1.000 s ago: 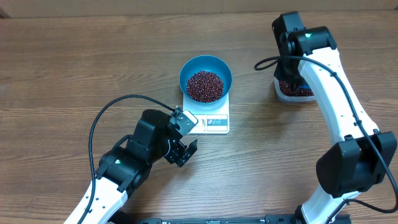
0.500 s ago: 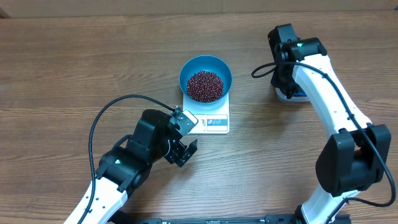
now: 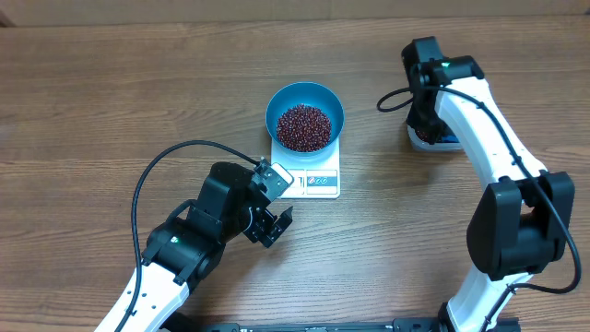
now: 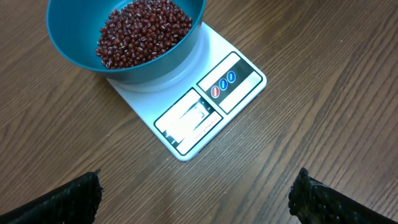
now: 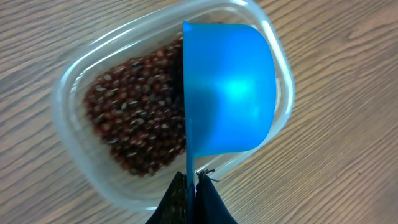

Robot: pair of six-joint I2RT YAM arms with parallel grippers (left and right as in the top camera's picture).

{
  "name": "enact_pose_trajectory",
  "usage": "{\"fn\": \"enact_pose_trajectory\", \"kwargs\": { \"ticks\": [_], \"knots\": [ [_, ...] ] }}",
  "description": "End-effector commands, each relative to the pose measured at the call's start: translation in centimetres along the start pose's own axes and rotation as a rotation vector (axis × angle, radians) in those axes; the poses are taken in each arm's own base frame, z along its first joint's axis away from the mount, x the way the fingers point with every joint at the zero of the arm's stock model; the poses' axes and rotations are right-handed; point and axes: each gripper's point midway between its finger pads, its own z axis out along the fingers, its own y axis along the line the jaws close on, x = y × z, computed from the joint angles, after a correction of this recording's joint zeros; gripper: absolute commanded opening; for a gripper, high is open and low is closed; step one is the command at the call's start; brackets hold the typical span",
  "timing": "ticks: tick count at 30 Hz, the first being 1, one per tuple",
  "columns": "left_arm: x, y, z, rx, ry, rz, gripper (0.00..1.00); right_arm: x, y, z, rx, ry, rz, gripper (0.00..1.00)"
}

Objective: Scoop item into bowl and weigh 150g on scale
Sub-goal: 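Move the empty blue scoop with the right gripper to the bean tub, then push the blue scoop down into the red beans with the right gripper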

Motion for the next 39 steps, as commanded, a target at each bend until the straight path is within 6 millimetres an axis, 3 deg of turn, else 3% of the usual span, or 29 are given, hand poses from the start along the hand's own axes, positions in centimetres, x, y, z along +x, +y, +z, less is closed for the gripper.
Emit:
{"fn": "enact_pose_trajectory", "kwargs": {
  "ticks": [1,26,33,39],
  "knots": [
    [0.2,-0.1,0.2,0.015,0.003,-0.001,1.0,-0.3,-1.1,0.6,0.024,0.004,-0.01,0.04],
    [0.2,-0.1,0.2,0.015,0.003,-0.001,1.0,2.3,2.9,0.3,-0.208,0.133,-0.102,0.04],
    [0.2,-0.1,0.2,0.015,0.003,-0.001,1.0,1.7,3.0,0.0,-0.245,0.137,-0.078,0.04],
    [0.2,-0.1,0.2,0.015,0.003,-0.001,1.0,1.0,4.8,-1.8,-0.496,0.204,-0.062,0.04]
  ]
}}
